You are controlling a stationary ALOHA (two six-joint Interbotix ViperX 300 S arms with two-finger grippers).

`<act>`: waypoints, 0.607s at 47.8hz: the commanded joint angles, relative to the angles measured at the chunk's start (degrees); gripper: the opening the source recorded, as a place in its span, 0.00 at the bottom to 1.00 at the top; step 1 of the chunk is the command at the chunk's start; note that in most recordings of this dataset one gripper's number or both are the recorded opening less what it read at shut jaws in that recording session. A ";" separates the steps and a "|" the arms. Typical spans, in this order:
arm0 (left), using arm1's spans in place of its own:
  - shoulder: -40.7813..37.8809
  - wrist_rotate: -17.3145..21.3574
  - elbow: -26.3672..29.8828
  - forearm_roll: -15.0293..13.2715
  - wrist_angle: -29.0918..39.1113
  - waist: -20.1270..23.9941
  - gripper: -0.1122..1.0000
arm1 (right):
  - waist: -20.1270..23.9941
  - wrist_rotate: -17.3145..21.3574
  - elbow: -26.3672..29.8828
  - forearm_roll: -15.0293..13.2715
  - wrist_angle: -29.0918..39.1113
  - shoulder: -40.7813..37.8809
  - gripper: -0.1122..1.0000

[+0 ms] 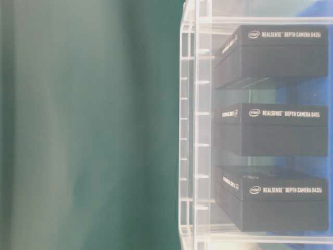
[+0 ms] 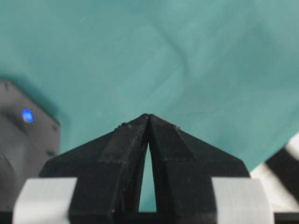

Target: Take out the box from the case.

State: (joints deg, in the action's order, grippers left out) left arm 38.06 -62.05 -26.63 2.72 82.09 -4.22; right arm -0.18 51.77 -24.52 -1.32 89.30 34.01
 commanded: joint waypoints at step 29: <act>-2.64 -17.14 2.90 0.79 6.86 1.14 0.18 | -0.18 29.27 1.49 -2.11 -0.09 -0.70 0.11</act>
State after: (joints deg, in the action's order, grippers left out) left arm 35.24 -79.10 -25.14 3.08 88.95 -3.87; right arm -0.26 80.95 -24.52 -2.72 89.38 33.40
